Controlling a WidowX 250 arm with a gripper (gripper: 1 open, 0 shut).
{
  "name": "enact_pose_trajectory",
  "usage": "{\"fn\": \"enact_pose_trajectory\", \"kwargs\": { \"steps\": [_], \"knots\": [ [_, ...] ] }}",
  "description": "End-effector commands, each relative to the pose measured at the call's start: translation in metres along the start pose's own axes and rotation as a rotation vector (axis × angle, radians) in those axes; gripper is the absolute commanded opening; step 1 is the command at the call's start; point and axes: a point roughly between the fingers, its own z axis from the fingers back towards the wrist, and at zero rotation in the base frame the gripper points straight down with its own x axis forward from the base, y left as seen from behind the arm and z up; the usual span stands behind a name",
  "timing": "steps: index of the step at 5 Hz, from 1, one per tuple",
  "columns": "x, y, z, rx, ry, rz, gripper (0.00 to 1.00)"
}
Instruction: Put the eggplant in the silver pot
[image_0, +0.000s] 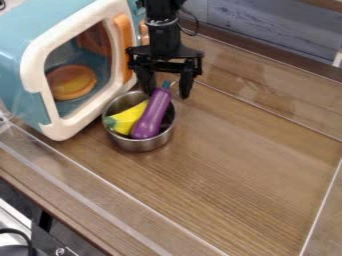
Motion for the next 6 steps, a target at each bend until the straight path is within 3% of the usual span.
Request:
{"fn": "enact_pose_trajectory", "kwargs": {
  "steps": [1, 3, 5, 6],
  "knots": [
    [0.006, 0.000, 0.013, -0.005, -0.049, -0.007, 1.00],
    [0.001, -0.006, 0.013, -0.003, -0.047, -0.029, 1.00],
    [-0.005, 0.007, 0.005, -0.002, -0.037, -0.123, 1.00],
    [-0.005, 0.010, 0.009, 0.001, -0.036, -0.108, 1.00]
  ]
}}
